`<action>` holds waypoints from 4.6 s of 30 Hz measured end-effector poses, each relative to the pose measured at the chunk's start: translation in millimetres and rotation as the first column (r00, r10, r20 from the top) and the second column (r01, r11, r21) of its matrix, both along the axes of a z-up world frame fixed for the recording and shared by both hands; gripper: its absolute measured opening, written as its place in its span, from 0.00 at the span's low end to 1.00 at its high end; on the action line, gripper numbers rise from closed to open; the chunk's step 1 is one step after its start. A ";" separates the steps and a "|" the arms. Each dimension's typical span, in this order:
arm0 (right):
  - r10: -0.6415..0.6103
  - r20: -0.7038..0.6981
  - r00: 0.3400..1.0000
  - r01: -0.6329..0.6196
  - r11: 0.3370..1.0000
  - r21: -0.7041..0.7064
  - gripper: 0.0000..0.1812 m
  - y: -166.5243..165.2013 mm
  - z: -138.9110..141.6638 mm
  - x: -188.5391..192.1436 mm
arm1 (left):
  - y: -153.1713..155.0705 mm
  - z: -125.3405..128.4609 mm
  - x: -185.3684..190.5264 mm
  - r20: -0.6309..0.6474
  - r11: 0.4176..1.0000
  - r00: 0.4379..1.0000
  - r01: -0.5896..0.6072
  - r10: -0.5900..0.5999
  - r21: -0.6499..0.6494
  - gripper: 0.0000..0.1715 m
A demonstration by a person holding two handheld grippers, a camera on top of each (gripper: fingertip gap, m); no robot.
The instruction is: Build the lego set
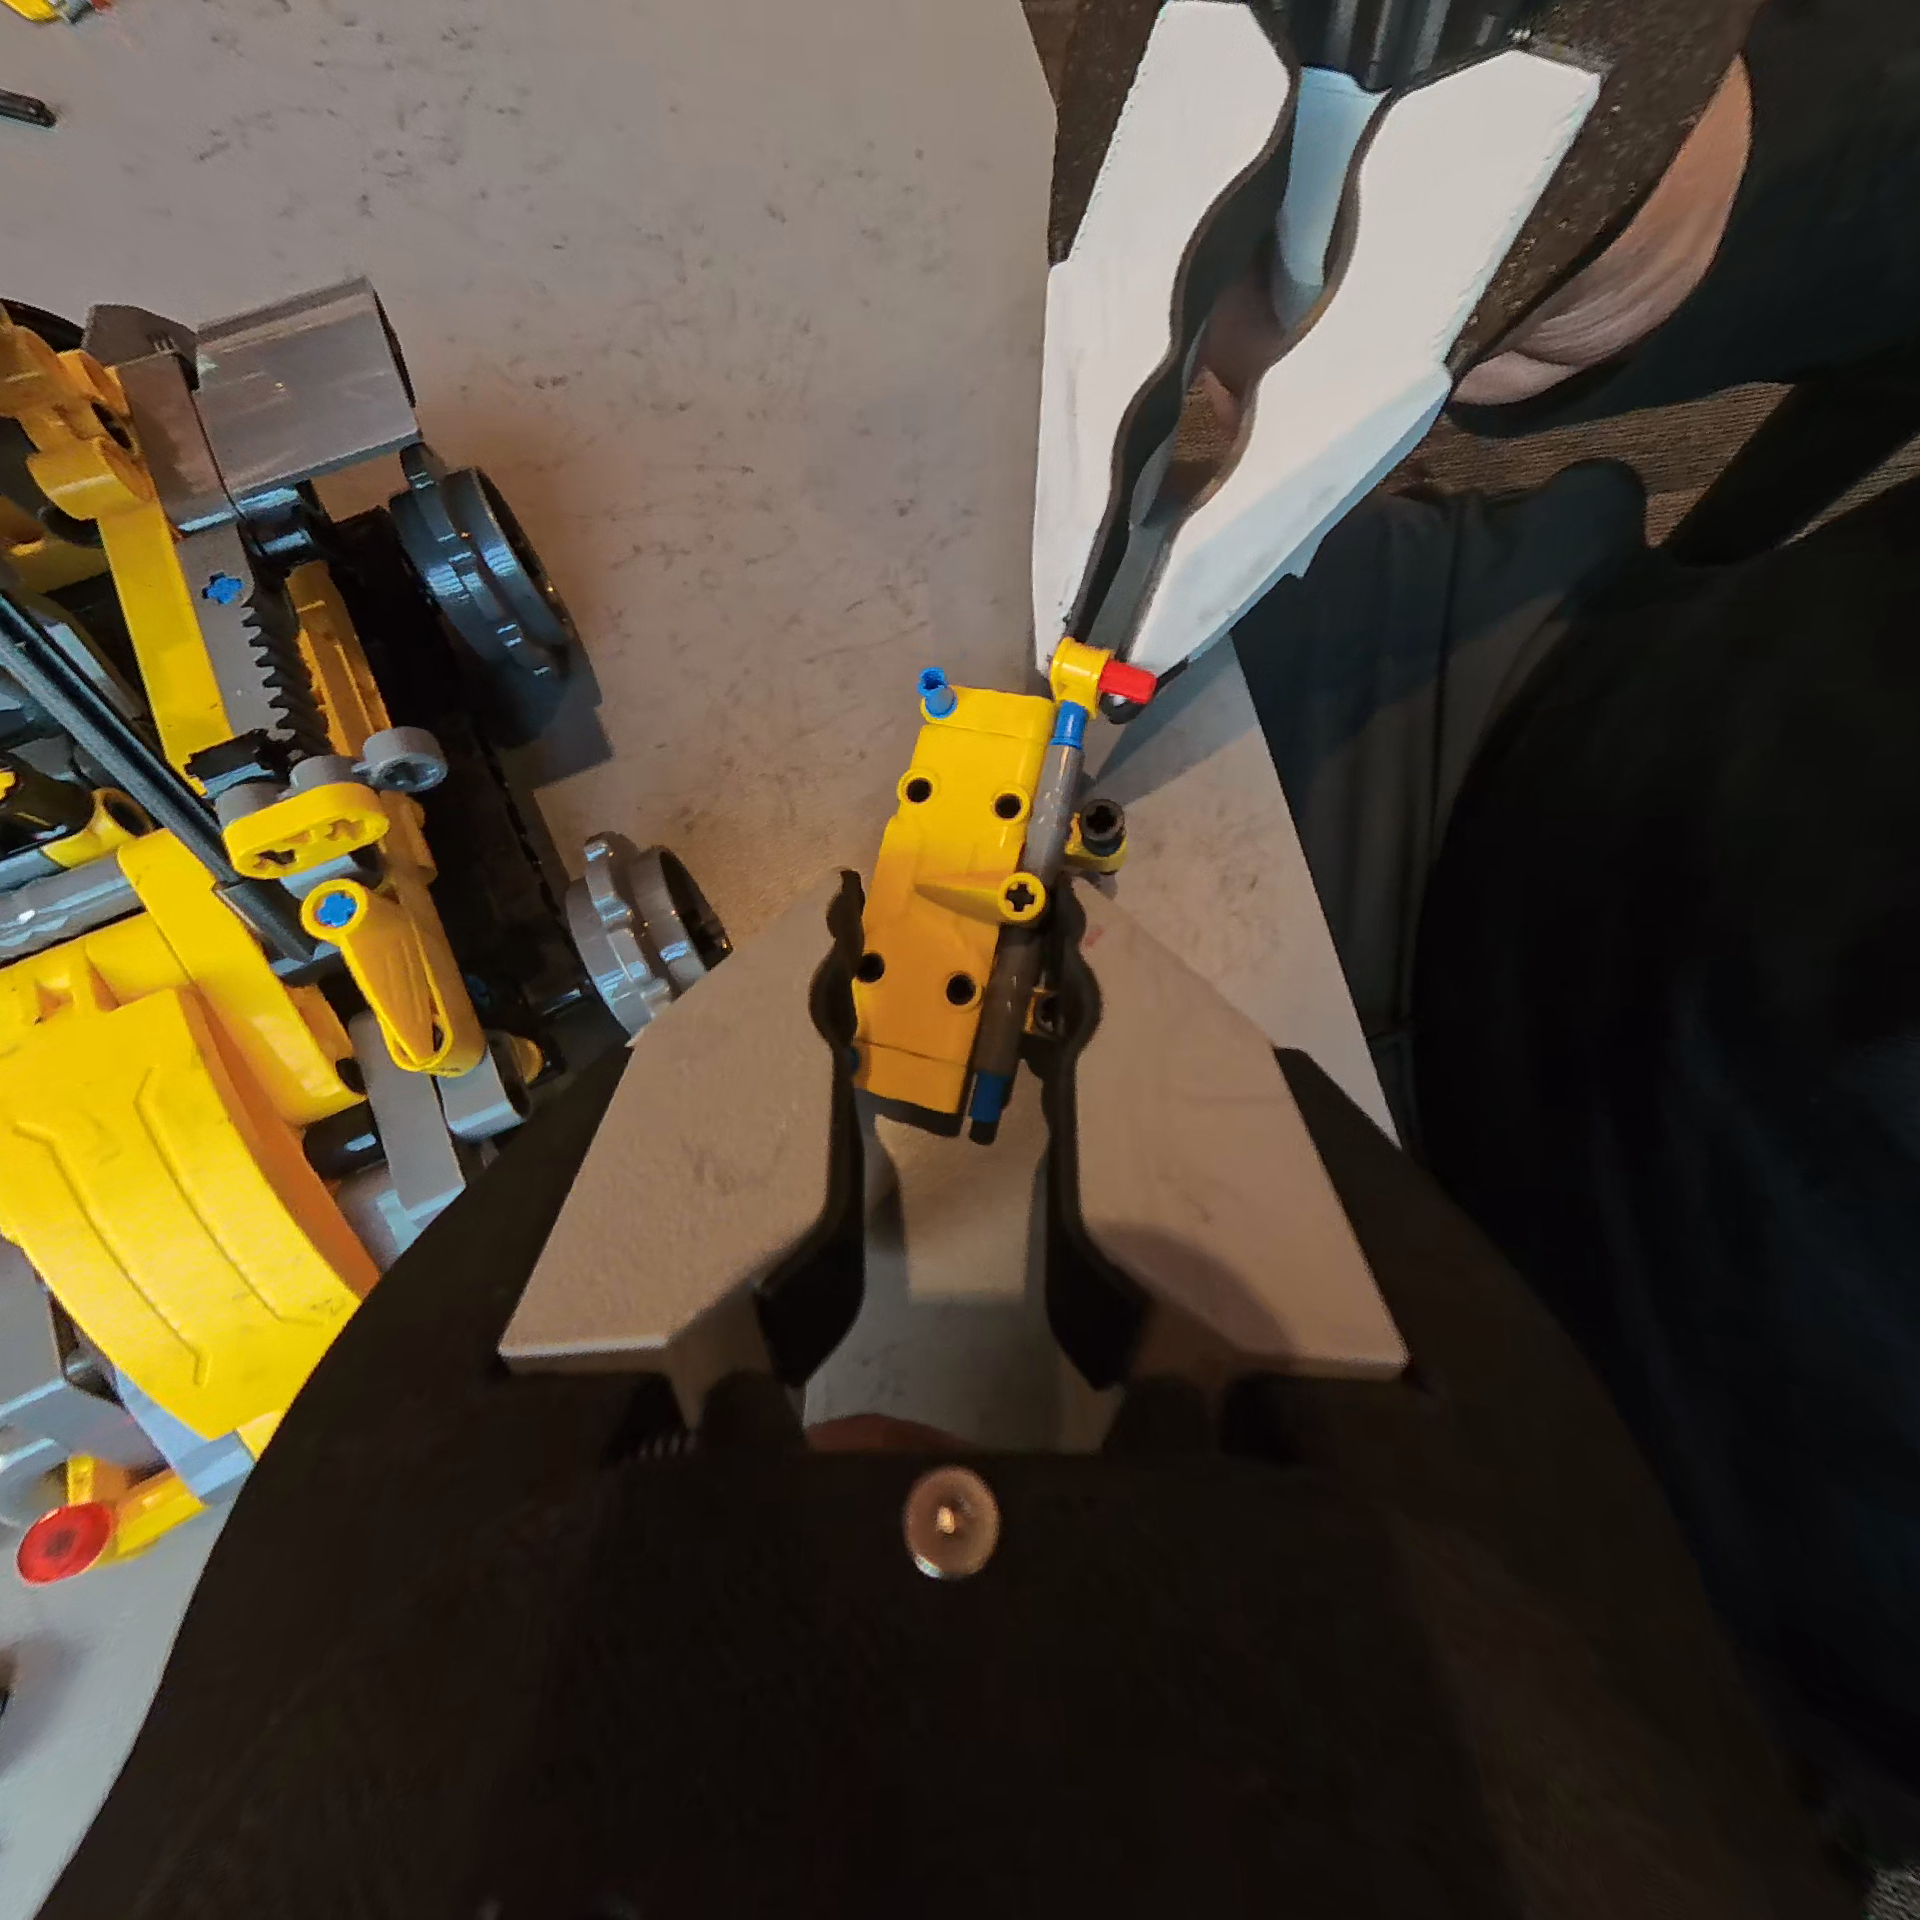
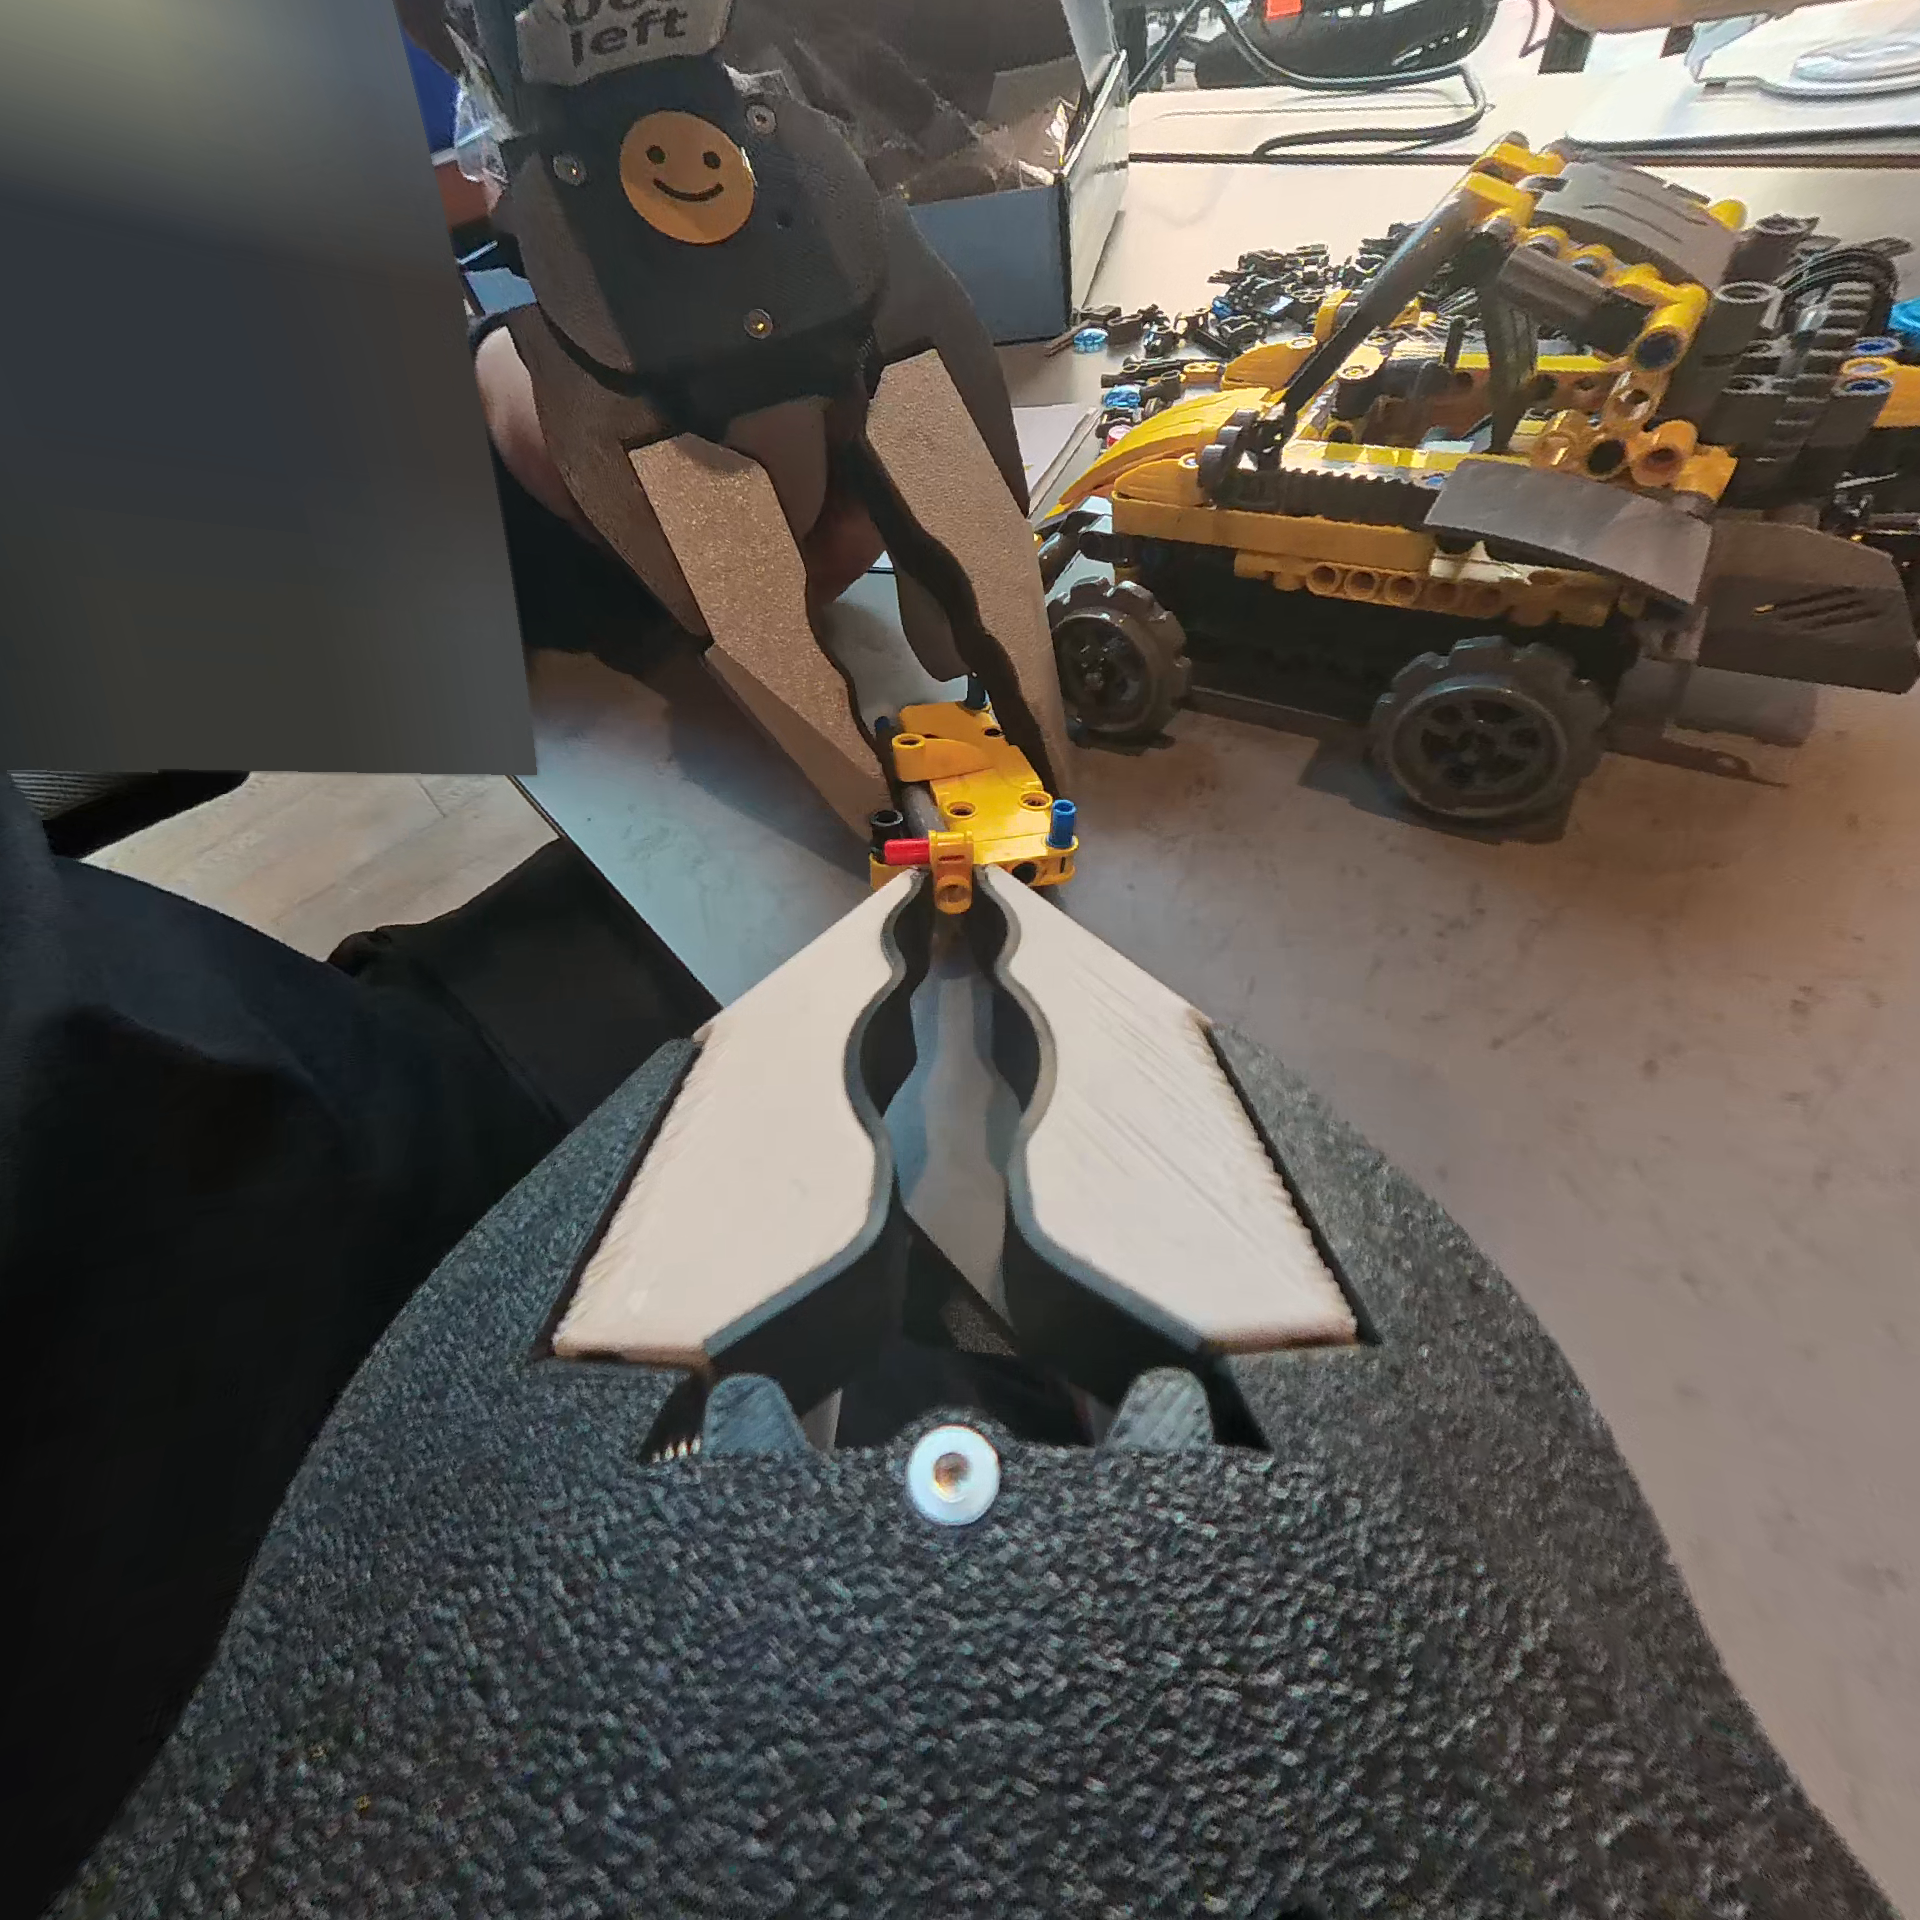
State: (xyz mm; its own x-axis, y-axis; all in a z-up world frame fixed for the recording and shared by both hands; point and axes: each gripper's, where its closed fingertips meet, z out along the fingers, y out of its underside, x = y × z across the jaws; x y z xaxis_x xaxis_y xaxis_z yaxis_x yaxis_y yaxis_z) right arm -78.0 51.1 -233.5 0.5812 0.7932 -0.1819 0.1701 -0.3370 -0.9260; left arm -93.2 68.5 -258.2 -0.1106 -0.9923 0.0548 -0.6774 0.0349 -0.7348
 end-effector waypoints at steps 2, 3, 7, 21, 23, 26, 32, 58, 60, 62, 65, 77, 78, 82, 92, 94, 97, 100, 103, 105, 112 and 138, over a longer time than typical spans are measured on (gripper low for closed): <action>0.009 -0.017 1.000 -0.009 1.000 -0.012 0.04 0.1 0.6 -0.4 | -0.1 0.0 -0.1 0.000 1.000 1.000 0.001 -0.001 -0.002 0.19; 0.016 -0.023 1.000 -0.016 1.000 -0.011 0.04 -0.2 1.1 -1.3 | -1.0 0.0 -0.3 -0.001 1.000 1.000 0.007 -0.007 -0.001 0.19; 0.019 -0.054 0.998 -0.021 0.999 -0.033 0.04 1.1 2.2 -3.2 | -0.7 -0.1 -0.1 0.000 1.000 1.000 0.004 -0.004 0.002 0.19; -0.010 -0.024 1.000 0.009 0.999 -0.051 0.04 1.2 0.1 4.3 | 0.1 0.2 0.2 0.000 1.000 1.000 -0.003 0.003 -0.025 0.19; -0.006 -0.108 0.994 -0.001 0.998 -0.070 0.04 2.0 8.0 7.1 | 0.0 0.1 0.2 0.000 1.000 1.000 -0.002 0.002 -0.021 0.19; -0.014 -0.191 0.981 -0.004 0.995 -0.095 0.04 5.1 17.3 11.8 | 0.1 0.1 0.3 -0.002 1.000 1.000 -0.003 0.003 -0.024 0.20; -0.048 -0.220 0.974 0.039 0.998 -0.044 0.04 4.1 35.2 24.5 | 2.4 0.3 -1.8 -0.007 1.000 1.000 -0.007 0.007 0.019 0.20; -0.089 -0.326 0.941 0.069 0.995 -0.071 0.04 -8.0 62.8 55.8 | 6.4 17.8 -21.0 0.020 0.999 1.000 0.008 -0.009 0.035 0.29; -0.088 -0.320 0.943 0.067 0.995 -0.074 0.04 -7.2 61.0 55.0 | 4.6 17.9 -19.9 0.022 0.999 1.000 0.016 -0.017 0.038 0.31; -0.086 -0.324 0.942 0.065 0.995 -0.076 0.04 -6.4 60.5 54.6 | 4.1 19.1 -19.4 0.025 0.999 0.999 0.019 -0.020 0.050 0.32; -0.085 -0.330 0.940 0.061 0.995 -0.083 0.04 -5.5 59.9 54.8 | 4.4 21.9 -20.2 0.034 0.999 0.999 0.017 -0.019 0.043 0.33; -0.092 -0.336 0.937 0.066 0.994 -0.086 0.04 -4.6 60.1 58.5 | 7.4 34.9 -19.3 0.092 1.000 0.996 0.000 -0.002 0.023 0.35; -0.091 -0.338 0.937 0.066 0.994 -0.085 0.04 -4.7 60.6 58.5 | 8.3 37.3 -18.5 0.104 1.000 0.995 -0.005 0.001 0.030 0.35; -0.067 -0.375 0.924 0.040 0.996 -0.079 0.04 -7.3 71.4 53.6 | 9.8 53.3 -15.3 0.169 0.998 0.986 -0.016 0.006 0.058 0.35; 0.046 -0.559 0.828 -0.107 0.991 -0.077 0.04 1.2 121.6 17.8 | 5.8 113.9 23.2 0.309 0.915 0.949 -0.067 -0.065 0.398 0.28; 0.049 -0.584 0.810 -0.135 0.985 -0.104 0.04 5.2 121.3 12.6 | 2.7 116.4 29.9 0.317 0.904 0.944 -0.059 -0.087 0.424 0.27; 0.048 -0.628 0.777 -0.169 0.977 -0.134 0.04 9.1 119.9 9.2 | 0.2 115.5 34.3 0.331 0.892 0.938 -0.061 -0.103 0.449 0.26; 0.043 -0.635 0.772 -0.201 0.963 -0.180 0.04 11.1 110.5 5.0 | 2.4 115.7 33.5 0.348 0.859 0.931 -0.089 -0.108 0.504 0.21; 0.034 -0.644 0.765 -0.231 0.947 -0.224 0.04 12.0 101.1 -0.2 | 4.5 114.3 31.4 0.343 0.818 0.931 -0.100 -0.124 0.567 0.17; 0.029 -0.664 0.747 -0.252 0.937 -0.242 0.04 12.0 98.6 -2.5 | 3.4 112.3 30.3 0.336 0.796 0.931 -0.095 -0.141 0.598 0.13; 0.006 -0.666 0.746 -0.268 0.918 -0.291 0.04 12.7 87.5 -6.6 | -3.4 105.4 30.7 0.300 0.751 0.935 -0.060 -0.187 0.657 0.07; 0.060 -0.436 0.898 -0.221 0.919 -0.327 0.04 -2.5 60.7 -10.6 | -23.0 79.1 27.9 0.208 0.807 0.943 0.094 -0.260 0.583 0.09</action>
State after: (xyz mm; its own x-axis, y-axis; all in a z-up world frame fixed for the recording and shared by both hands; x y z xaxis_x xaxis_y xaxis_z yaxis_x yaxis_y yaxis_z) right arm -88.7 48.6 -172.9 0.2778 0.6931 -0.6652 -0.1254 -0.6604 -0.7404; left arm -65.3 45.5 -179.1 -0.2148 -0.8012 -0.5584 -0.4007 0.5938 -0.6978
